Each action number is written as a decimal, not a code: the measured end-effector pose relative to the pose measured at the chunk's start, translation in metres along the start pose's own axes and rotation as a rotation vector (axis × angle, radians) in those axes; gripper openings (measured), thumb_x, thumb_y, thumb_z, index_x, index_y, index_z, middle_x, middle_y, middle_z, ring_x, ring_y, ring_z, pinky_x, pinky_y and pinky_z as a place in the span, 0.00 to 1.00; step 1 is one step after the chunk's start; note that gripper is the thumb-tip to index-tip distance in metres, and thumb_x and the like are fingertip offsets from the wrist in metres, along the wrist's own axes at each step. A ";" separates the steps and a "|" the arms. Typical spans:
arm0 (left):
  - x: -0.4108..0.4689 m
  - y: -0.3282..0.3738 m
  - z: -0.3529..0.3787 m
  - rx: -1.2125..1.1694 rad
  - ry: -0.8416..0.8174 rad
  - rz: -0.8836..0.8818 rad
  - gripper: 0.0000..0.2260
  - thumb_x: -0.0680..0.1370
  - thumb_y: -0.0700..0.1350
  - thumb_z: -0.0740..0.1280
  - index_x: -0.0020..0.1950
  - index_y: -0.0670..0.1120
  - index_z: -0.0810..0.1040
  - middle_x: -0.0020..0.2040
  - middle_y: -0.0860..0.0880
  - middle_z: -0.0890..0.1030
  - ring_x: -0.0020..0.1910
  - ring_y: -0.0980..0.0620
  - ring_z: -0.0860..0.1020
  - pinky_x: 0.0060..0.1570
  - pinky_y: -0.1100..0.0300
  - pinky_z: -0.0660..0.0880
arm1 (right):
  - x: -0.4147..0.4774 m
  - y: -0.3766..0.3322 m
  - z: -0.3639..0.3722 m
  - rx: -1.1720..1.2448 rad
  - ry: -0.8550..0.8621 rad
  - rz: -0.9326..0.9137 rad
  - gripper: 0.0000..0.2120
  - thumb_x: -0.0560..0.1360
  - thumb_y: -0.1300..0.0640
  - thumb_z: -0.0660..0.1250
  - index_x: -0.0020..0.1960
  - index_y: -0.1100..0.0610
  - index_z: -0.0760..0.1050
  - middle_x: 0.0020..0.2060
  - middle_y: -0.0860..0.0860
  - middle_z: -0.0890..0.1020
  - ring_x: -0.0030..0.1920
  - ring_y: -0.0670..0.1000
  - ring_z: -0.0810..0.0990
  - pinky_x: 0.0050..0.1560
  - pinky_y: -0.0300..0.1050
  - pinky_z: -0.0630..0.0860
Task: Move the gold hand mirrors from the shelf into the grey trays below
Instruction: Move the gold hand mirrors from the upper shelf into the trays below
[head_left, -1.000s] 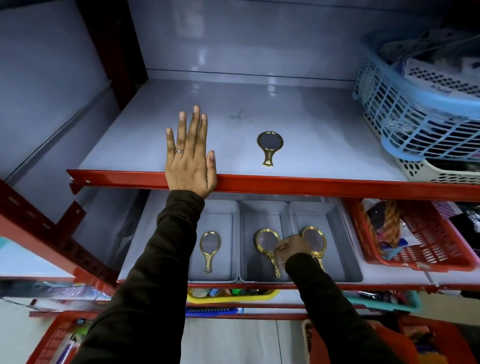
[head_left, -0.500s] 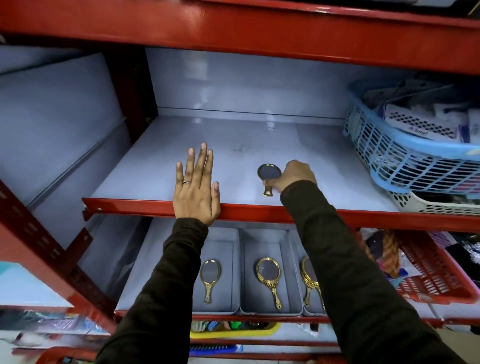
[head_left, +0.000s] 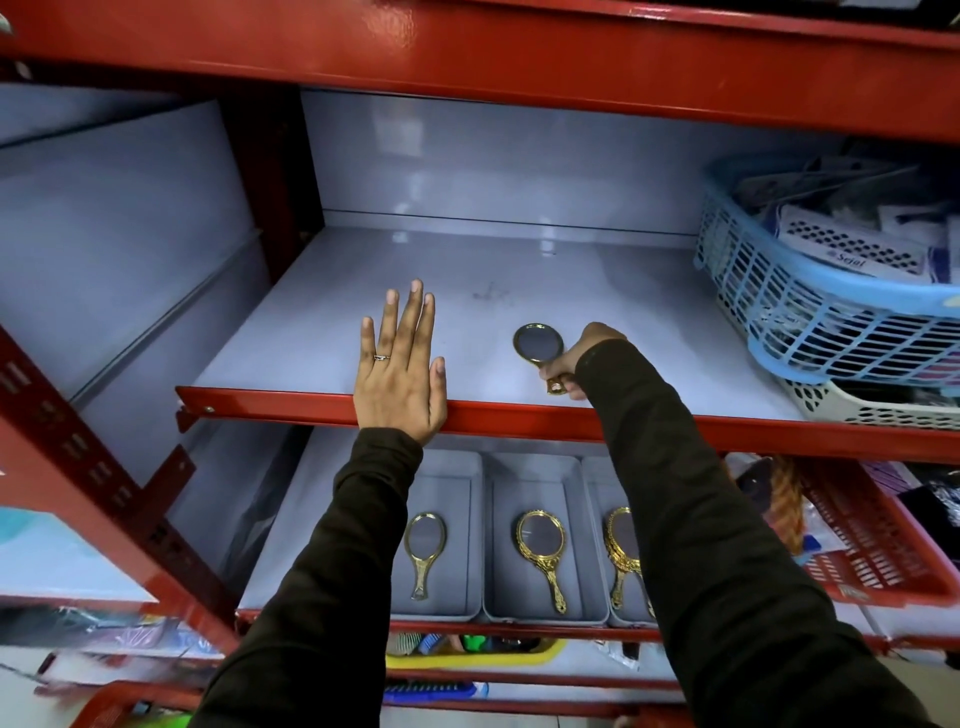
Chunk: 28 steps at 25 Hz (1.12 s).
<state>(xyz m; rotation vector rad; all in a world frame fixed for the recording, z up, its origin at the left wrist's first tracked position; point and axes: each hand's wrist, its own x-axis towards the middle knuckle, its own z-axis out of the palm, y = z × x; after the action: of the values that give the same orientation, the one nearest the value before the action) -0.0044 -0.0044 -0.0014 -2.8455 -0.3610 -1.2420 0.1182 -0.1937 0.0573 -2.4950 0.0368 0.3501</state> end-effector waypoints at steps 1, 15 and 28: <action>0.000 0.000 0.000 -0.001 -0.001 0.001 0.29 0.79 0.51 0.47 0.79 0.43 0.53 0.80 0.46 0.56 0.79 0.49 0.50 0.77 0.48 0.43 | 0.000 0.003 -0.002 0.055 -0.012 0.001 0.18 0.62 0.52 0.81 0.44 0.63 0.80 0.40 0.58 0.86 0.40 0.56 0.86 0.49 0.50 0.84; -0.002 -0.001 -0.004 -0.020 -0.030 0.009 0.29 0.79 0.51 0.48 0.79 0.43 0.53 0.80 0.46 0.56 0.79 0.46 0.52 0.77 0.48 0.44 | -0.132 0.080 -0.028 0.643 -0.434 -0.156 0.08 0.71 0.62 0.73 0.49 0.56 0.84 0.39 0.53 0.88 0.34 0.46 0.84 0.33 0.35 0.82; 0.001 -0.004 0.005 0.005 0.054 0.035 0.29 0.79 0.51 0.49 0.79 0.42 0.56 0.79 0.45 0.60 0.78 0.45 0.57 0.77 0.50 0.43 | -0.062 0.090 0.253 0.245 -0.398 0.220 0.15 0.72 0.60 0.73 0.57 0.64 0.80 0.52 0.55 0.85 0.54 0.55 0.84 0.56 0.47 0.81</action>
<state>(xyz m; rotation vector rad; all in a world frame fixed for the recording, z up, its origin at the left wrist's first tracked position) -0.0010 0.0007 -0.0050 -2.7942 -0.3107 -1.3070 -0.0118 -0.1238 -0.1751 -2.1444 0.1816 0.8731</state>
